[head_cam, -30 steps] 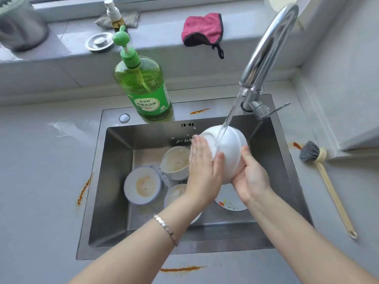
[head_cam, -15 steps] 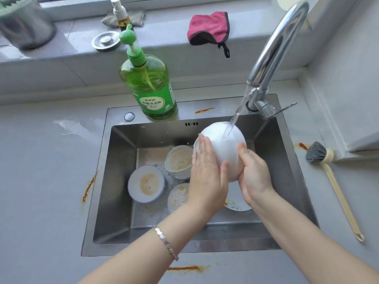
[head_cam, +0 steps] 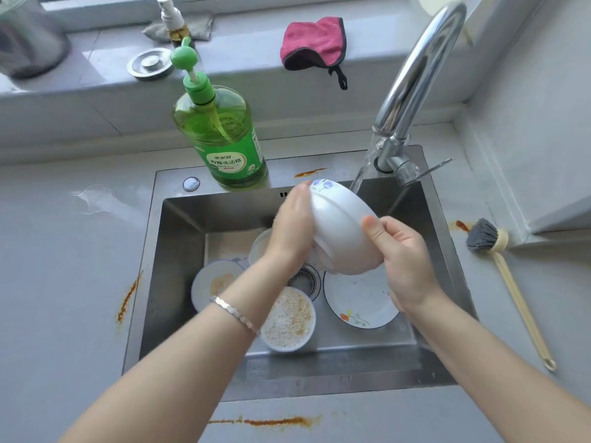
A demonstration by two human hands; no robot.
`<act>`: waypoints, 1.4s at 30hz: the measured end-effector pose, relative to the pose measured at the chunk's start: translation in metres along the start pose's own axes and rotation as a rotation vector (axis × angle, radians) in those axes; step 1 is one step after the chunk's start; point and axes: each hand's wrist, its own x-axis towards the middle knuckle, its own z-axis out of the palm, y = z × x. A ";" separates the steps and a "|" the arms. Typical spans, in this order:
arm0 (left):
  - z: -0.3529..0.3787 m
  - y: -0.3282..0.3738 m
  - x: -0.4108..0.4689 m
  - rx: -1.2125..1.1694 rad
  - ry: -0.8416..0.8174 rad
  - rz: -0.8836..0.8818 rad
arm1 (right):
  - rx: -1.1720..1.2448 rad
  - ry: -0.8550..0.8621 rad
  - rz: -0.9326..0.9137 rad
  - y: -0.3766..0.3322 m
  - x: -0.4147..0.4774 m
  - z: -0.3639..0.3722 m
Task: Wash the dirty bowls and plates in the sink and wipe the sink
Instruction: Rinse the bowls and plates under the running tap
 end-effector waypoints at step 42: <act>-0.046 -0.070 -0.047 -0.420 -0.243 -0.418 | 0.361 -0.273 0.506 0.056 -0.008 -0.040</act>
